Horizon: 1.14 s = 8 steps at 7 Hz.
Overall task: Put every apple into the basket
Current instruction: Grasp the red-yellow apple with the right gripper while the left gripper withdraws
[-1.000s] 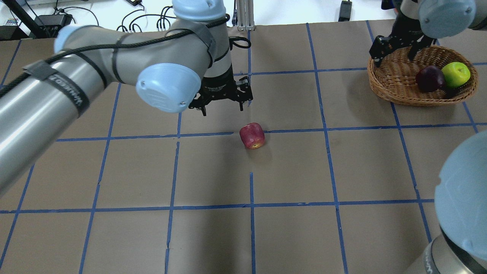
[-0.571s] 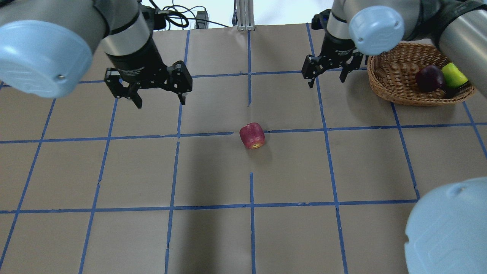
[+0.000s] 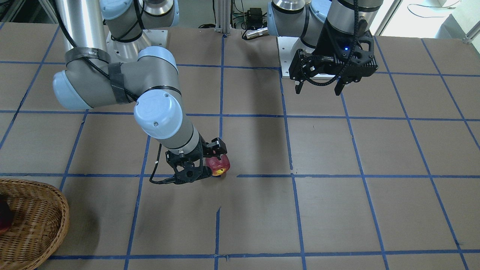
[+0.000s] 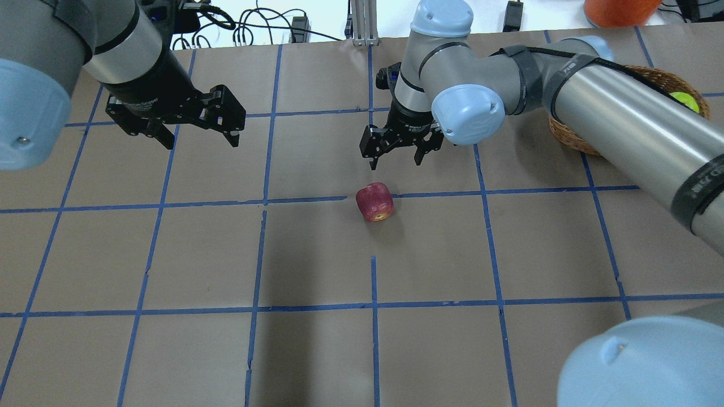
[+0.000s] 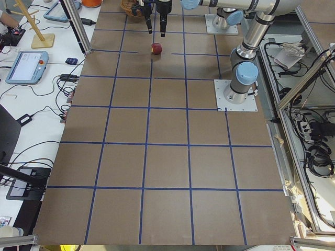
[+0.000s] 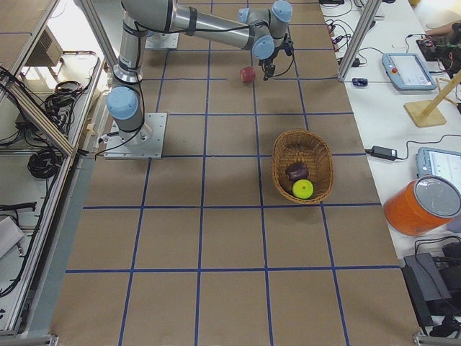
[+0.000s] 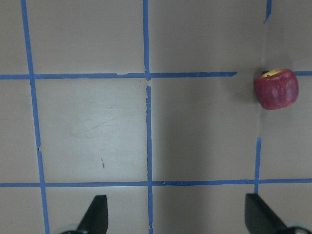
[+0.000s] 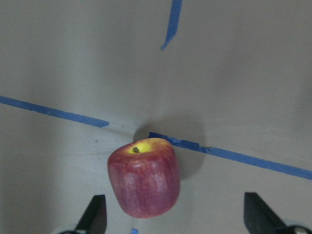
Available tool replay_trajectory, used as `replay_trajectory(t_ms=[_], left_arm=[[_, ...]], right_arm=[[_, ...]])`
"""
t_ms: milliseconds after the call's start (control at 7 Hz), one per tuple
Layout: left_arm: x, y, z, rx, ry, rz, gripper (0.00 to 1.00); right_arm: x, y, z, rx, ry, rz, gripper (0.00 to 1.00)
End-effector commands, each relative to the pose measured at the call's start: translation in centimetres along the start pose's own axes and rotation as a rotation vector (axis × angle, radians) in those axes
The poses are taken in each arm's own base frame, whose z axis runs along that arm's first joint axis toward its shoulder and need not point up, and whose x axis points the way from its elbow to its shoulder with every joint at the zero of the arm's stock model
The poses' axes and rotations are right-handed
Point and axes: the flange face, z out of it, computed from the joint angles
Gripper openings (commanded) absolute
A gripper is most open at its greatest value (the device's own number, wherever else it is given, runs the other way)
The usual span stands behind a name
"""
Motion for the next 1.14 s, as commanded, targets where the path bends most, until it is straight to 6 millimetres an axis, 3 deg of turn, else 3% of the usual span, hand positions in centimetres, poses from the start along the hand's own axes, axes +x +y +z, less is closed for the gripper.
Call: replay_trajectory(t_ms=[0, 143, 571, 714, 857, 1000], left_arm=[[-1.0, -0.7, -0.1, 0.047, 0.003, -0.018, 1.0], [-2.5, -0.9, -0.5, 0.046, -0.001, -0.047, 1.0], [-3.3, -0.2, -0.6, 0.01, -0.009, -0.064, 1.0], [-3.4, -0.2, -0.3, 0.008, -0.006, -0.066, 1.0], [-3.3, -0.2, -0.3, 0.011, -0.007, -0.066, 1.0], [-3.3, -0.4, -0.9, 0.007, -0.013, -0.064, 1.0]], right_arm=[[-2.1, 1.1, 5.2, -0.082, -0.009, -0.009, 1.0], [-2.0, 1.0, 6.3, -0.098, -0.006, -0.008, 1.0], [-1.7, 0.1, 9.8, -0.113, 0.003, -0.011, 0.98], [-1.9, -0.3, 9.7, -0.07, 0.013, -0.012, 0.54], [-2.0, -0.3, 9.1, -0.057, 0.016, 0.052, 0.01], [-1.6, -0.5, 6.7, -0.016, 0.064, 0.055, 0.0]])
